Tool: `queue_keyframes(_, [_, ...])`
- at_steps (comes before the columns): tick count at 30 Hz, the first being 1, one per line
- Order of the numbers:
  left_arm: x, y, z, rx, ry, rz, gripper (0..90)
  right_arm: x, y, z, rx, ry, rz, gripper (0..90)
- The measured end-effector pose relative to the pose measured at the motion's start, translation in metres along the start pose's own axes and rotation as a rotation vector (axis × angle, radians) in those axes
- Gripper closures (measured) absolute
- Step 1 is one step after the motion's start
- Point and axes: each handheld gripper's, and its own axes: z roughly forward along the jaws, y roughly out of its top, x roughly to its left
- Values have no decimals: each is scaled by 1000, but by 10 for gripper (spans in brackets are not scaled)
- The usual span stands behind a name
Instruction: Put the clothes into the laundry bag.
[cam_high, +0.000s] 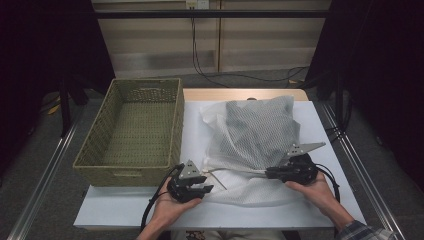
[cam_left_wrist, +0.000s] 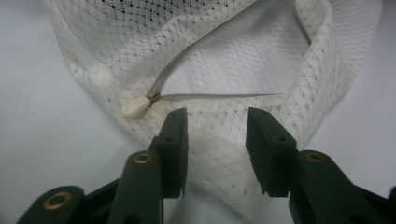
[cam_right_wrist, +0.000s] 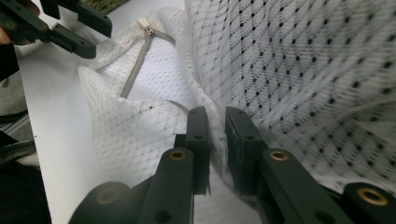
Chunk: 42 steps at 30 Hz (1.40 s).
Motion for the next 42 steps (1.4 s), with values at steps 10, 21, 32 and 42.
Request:
queue_keyframes(10, [4, -3, 6, 56, 25, -6, 763, -11, -14, -42, -91, -66, 69, 648])
queue_keyframes(21, [5, -12, -19, 40, 22, -55, 890, -34, -54, -59, 7, -248, 149, 580])
queue_keyframes(32, [4, -15, -18, 38, 7, -63, 890, -38, -55, -41, 130, -304, 114, 867])
queue_keyframes(42, [-2, -17, -17, 63, -6, -40, 890, -25, -85, -84, 102, -297, 112, 891])
